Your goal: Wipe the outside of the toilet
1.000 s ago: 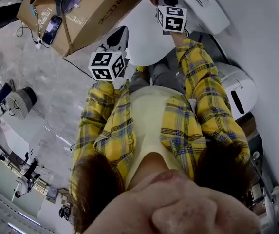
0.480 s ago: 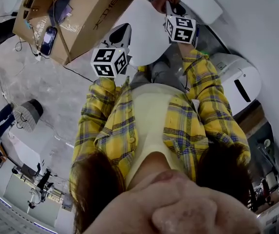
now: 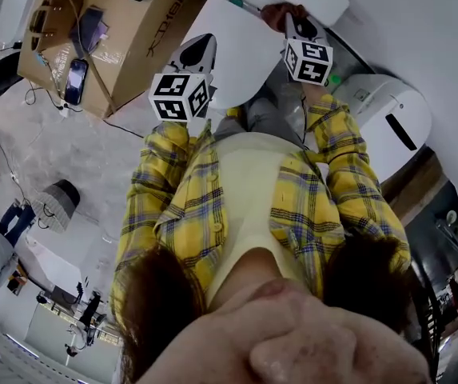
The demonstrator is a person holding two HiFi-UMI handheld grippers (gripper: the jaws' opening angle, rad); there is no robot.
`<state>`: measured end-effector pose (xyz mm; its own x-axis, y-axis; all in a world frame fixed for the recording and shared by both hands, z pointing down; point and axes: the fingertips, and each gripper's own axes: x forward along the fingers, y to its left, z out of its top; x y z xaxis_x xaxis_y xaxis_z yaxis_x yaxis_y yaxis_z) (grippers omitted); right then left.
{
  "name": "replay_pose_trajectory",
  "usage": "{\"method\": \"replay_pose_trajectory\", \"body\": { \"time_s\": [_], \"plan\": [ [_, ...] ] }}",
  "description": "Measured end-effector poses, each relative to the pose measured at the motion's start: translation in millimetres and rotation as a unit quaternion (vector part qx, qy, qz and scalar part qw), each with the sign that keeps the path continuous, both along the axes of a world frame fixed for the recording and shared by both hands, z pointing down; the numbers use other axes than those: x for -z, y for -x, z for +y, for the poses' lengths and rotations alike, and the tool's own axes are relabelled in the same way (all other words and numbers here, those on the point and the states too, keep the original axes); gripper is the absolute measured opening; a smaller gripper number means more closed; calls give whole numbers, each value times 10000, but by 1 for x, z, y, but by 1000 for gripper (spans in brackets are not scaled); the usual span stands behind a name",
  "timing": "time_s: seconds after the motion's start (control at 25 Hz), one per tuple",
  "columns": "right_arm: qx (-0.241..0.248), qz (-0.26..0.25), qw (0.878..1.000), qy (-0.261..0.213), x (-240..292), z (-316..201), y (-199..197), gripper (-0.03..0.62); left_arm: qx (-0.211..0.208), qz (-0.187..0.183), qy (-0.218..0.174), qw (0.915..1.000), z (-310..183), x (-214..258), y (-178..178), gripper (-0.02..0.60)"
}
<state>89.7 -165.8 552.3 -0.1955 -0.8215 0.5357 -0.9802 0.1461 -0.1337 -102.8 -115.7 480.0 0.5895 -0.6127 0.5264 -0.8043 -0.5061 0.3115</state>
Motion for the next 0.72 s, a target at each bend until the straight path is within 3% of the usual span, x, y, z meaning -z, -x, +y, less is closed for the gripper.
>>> {"method": "replay_pose_trajectory", "body": {
  "time_s": [0.48, 0.72],
  "plan": [
    [-502, 228, 9984, 141, -2, 38, -59, 77, -415, 36, -9, 9991, -7, -4, -35, 8],
    [-368, 137, 9992, 110, 5, 45, -55, 77, -328, -42, -13, 9995, -22, -12, -36, 8]
  ]
}}
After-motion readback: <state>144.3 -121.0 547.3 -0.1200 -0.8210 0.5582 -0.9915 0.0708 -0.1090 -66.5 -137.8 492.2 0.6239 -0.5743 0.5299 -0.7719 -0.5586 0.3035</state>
